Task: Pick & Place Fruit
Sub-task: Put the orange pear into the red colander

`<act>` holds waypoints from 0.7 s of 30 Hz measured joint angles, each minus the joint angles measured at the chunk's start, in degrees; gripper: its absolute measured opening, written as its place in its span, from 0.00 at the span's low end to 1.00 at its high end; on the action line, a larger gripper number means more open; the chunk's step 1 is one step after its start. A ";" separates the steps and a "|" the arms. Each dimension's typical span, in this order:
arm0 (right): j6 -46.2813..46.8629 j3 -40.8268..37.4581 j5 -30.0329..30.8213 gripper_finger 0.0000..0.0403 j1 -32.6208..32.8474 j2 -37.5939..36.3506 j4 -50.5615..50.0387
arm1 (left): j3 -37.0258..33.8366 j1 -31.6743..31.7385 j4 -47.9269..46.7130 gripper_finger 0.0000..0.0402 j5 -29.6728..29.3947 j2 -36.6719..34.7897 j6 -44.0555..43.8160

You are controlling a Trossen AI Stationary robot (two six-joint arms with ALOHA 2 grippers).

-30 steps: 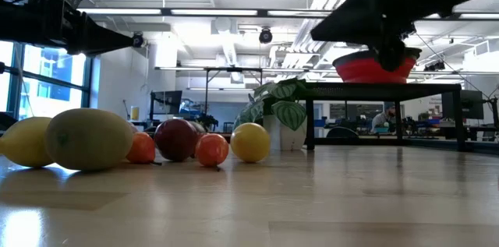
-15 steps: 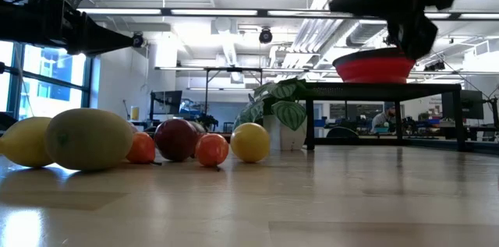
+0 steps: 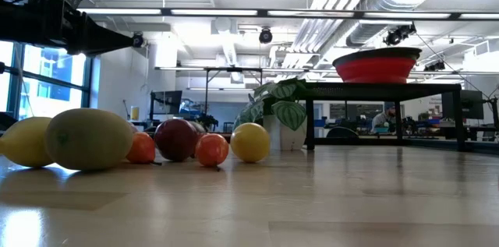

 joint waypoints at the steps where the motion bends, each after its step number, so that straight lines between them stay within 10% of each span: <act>1: 1.57 1.73 -1.08 0.01 -0.10 0.00 -3.58 | 0.00 -0.01 -0.01 0.08 0.00 0.00 0.01; 21: 11.43 18.02 -15.02 0.01 -1.18 6.02 -25.25 | 0.00 0.00 -0.04 0.08 -0.01 0.00 0.01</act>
